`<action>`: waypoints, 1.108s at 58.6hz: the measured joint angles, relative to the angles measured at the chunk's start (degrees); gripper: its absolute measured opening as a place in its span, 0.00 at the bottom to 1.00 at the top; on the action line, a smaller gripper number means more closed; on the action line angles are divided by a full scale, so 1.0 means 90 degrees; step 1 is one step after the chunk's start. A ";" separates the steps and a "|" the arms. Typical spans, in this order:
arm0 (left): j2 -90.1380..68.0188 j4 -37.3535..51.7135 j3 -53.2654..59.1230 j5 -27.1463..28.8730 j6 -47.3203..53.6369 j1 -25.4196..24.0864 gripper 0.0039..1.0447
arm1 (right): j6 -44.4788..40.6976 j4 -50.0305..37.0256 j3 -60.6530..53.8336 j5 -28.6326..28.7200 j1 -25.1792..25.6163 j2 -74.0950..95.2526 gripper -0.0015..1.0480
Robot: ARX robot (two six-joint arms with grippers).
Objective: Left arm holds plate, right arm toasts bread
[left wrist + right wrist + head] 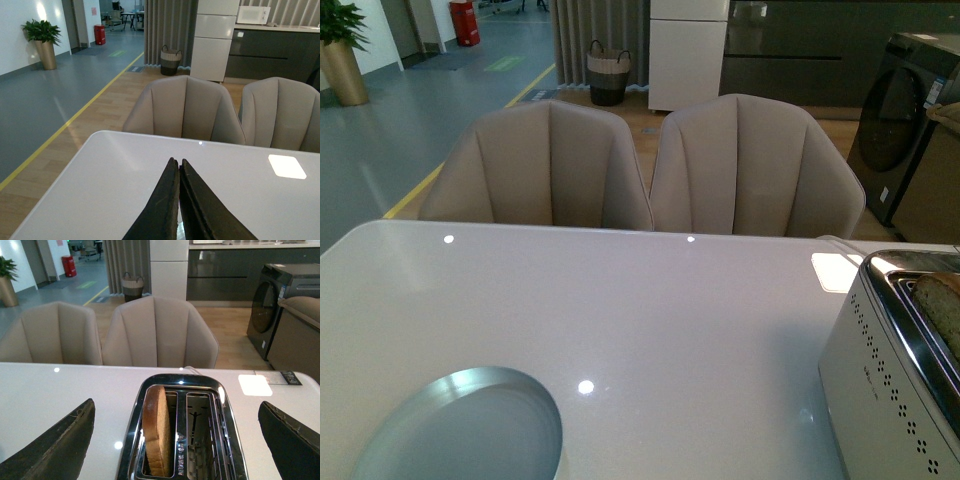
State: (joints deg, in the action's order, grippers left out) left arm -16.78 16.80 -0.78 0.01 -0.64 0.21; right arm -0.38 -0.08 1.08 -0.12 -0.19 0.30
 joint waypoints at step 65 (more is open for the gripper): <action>0.1824 -0.1858 -0.0002 0.0000 0.0002 0.0000 0.74 | 0.0000 0.0000 0.0000 0.0000 0.0000 0.0000 0.91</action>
State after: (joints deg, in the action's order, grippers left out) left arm -0.36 0.08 -0.80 0.01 -0.62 0.21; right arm -0.38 -0.08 1.08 -0.12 -0.19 0.30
